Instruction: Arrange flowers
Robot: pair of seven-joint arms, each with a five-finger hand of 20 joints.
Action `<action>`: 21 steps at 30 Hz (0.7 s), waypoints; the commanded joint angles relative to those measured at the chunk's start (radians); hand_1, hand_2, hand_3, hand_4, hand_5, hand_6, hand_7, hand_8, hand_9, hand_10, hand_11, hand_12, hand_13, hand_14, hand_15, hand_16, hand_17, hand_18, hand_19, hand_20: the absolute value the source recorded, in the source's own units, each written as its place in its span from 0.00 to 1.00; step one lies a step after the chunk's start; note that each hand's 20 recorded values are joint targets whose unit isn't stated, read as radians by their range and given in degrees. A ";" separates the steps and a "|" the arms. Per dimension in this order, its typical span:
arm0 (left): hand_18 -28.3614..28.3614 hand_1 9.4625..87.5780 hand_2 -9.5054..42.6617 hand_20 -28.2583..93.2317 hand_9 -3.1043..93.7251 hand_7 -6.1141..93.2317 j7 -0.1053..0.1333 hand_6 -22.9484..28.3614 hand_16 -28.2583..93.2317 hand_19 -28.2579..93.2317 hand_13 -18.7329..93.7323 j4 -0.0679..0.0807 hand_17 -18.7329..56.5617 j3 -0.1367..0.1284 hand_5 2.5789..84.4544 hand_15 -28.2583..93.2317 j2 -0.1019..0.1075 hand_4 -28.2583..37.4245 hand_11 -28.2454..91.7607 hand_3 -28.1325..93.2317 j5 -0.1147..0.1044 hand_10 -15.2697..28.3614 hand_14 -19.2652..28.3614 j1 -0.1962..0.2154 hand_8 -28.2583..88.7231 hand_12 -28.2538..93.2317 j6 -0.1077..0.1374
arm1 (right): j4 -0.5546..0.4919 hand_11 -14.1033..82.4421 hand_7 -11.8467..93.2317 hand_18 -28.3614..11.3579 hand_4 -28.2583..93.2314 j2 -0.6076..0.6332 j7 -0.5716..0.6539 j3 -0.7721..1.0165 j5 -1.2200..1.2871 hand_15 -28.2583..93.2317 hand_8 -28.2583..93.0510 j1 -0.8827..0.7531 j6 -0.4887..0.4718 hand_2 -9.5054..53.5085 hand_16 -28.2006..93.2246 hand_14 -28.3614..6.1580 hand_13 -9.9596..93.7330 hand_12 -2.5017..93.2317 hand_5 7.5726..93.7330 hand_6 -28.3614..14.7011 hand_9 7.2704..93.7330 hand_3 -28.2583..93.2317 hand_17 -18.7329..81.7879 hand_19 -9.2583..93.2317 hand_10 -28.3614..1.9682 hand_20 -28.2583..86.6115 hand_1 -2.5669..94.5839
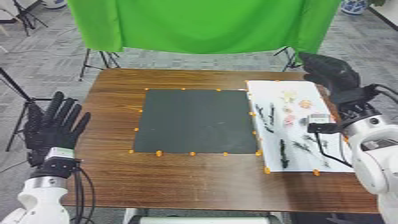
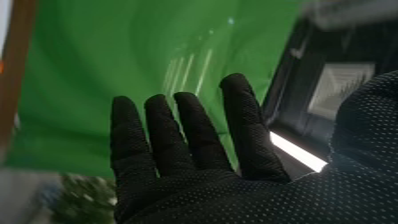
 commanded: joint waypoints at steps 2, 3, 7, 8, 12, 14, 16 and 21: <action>0.68 0.18 0.54 0.29 0.27 0.09 0.003 0.56 0.18 0.42 0.26 -0.008 0.17 -0.014 0.38 0.33 -0.006 0.00 0.30 0.70 0.006 0.62 0.60 0.006 0.18 0.28 -0.018 | -0.038 0.18 0.22 0.31 0.01 -0.041 0.000 0.040 0.321 0.27 0.15 -0.031 -0.028 0.28 0.41 0.41 0.35 0.15 0.40 0.63 0.33 0.89 0.29 0.28 0.45 0.39 0.10; 0.68 0.18 0.54 0.29 0.27 0.09 0.003 0.56 0.18 0.42 0.26 -0.007 0.17 -0.014 0.38 0.33 -0.007 0.00 0.30 0.70 0.006 0.62 0.60 0.005 0.18 0.28 -0.023 | -0.043 0.18 0.22 0.31 0.01 -0.040 0.002 0.043 0.314 0.27 0.15 -0.037 -0.024 0.28 0.41 0.41 0.35 0.15 0.40 0.63 0.33 0.89 0.29 0.27 0.45 0.39 0.10; 0.68 0.18 0.54 0.29 0.27 0.09 0.010 0.56 0.19 0.42 0.27 -0.017 0.17 -0.019 0.38 0.33 -0.017 0.00 0.30 0.70 0.009 0.62 0.61 0.021 0.18 0.29 -0.026 | -0.079 0.18 0.22 0.31 0.02 -0.020 0.053 0.059 0.240 0.28 0.15 -0.080 0.012 0.25 0.41 0.40 0.36 0.15 0.40 0.62 0.34 0.90 0.30 0.28 0.45 0.39 0.13; 0.68 0.18 0.54 0.29 0.27 0.09 0.014 0.56 0.19 0.42 0.27 -0.020 0.17 -0.022 0.38 0.33 -0.016 0.00 0.30 0.70 0.007 0.62 0.61 0.027 0.18 0.29 -0.030 | -0.086 0.18 0.22 0.30 0.02 -0.017 0.059 0.069 0.220 0.28 0.15 -0.094 0.001 0.24 0.41 0.39 0.36 0.15 0.41 0.61 0.34 0.90 0.30 0.28 0.45 0.39 0.13; 0.68 0.18 0.54 0.29 0.28 0.10 0.033 0.56 0.19 0.43 0.28 -0.035 0.18 -0.031 0.38 0.33 -0.016 0.00 0.31 0.71 0.004 0.63 0.62 0.043 0.18 0.29 -0.038 | -0.116 0.18 0.23 0.30 0.02 -0.019 0.051 0.123 0.218 0.28 0.15 -0.169 -0.051 0.19 0.41 0.38 0.37 0.16 0.41 0.60 0.34 0.90 0.30 0.29 0.46 0.39 0.15; 0.68 0.18 0.54 0.29 0.29 0.10 0.041 0.57 0.19 0.43 0.28 -0.046 0.18 -0.030 0.38 0.34 -0.022 0.00 0.31 0.71 0.014 0.63 0.62 0.056 0.18 0.29 -0.031 | -0.138 0.18 0.23 0.30 0.02 -0.028 0.069 0.150 0.217 0.28 0.15 -0.211 -0.057 0.18 0.41 0.38 0.37 0.16 0.41 0.60 0.34 0.90 0.30 0.29 0.46 0.39 0.15; 0.69 0.17 0.53 0.30 0.29 0.10 0.042 0.57 0.19 0.43 0.29 -0.057 0.18 -0.037 0.38 0.34 -0.025 0.00 0.31 0.72 0.014 0.64 0.62 0.074 0.18 0.29 -0.026 | -0.170 0.18 0.23 0.28 0.02 -0.027 0.149 0.155 0.134 0.29 0.15 -0.239 -0.016 0.17 0.41 0.37 0.40 0.16 0.41 0.60 0.35 0.90 0.31 0.32 0.46 0.40 0.16; 0.70 0.17 0.49 0.30 0.33 0.11 0.059 0.59 0.19 0.44 0.31 -0.075 0.19 -0.060 0.40 0.37 -0.019 0.00 0.33 0.77 0.014 0.66 0.65 0.121 0.18 0.29 -0.013 | -0.217 0.27 0.26 0.19 0.02 0.117 0.350 -0.041 -0.305 0.50 0.13 -0.284 0.405 0.15 0.40 0.40 0.61 0.17 0.54 0.54 0.56 0.89 0.37 0.62 0.39 0.46 0.21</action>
